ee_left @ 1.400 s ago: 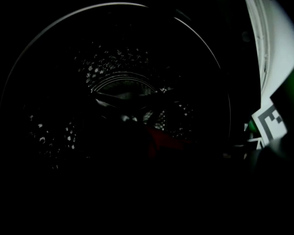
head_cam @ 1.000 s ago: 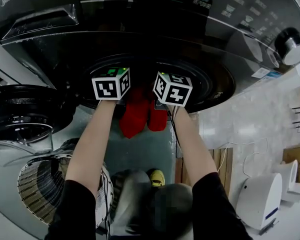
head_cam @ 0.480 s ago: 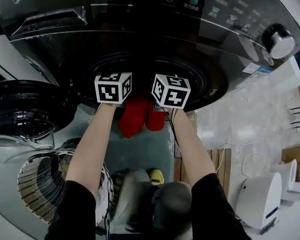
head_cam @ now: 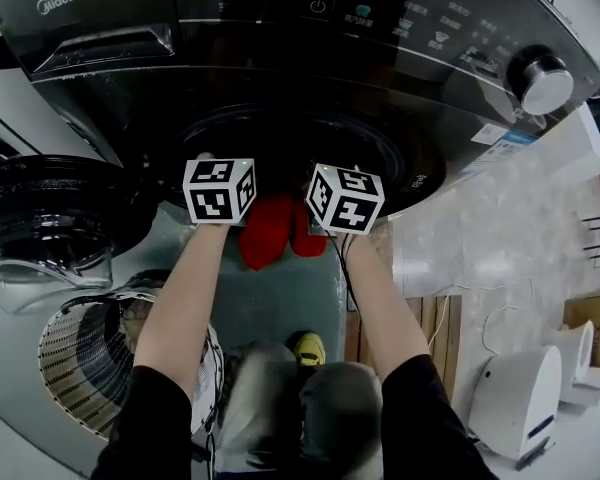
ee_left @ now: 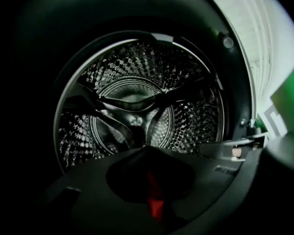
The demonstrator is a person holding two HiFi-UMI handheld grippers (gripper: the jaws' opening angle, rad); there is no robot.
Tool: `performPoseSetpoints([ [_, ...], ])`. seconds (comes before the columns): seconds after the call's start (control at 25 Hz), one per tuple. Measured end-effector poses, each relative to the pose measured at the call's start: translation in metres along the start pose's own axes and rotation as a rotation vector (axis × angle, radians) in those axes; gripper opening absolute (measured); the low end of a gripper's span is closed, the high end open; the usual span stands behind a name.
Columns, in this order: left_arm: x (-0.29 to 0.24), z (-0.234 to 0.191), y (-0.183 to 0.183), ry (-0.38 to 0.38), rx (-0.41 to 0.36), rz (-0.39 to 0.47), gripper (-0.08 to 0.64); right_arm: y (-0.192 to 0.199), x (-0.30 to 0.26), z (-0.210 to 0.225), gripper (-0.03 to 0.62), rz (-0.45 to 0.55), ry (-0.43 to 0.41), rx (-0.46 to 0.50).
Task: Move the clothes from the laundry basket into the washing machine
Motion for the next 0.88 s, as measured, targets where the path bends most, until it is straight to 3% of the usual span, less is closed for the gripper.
performPoseSetpoints([
  [0.48, 0.04, 0.032, -0.016, -0.02, 0.007, -0.088, 0.011, -0.03, 0.044, -0.026, 0.004, -0.032, -0.087, 0.057],
  [0.68, 0.065, 0.043, -0.029, -0.027, 0.067, -0.133, 0.011, -0.049, 0.071, -0.039, 0.005, -0.047, -0.095, 0.022],
  [0.88, 0.094, 0.049, -0.047, -0.026, 0.028, -0.17, 0.011, -0.067, 0.095, -0.048, 0.005, -0.061, -0.1, 0.023],
])
Point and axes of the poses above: the fingertips, and each gripper's own axes: x backward along the fingers, z to its right, y out of its underside, the point moved 2 cm from there along x, backward along the fingers, and after that the axes turned 12 degrees about z, right-handed, at the moved point
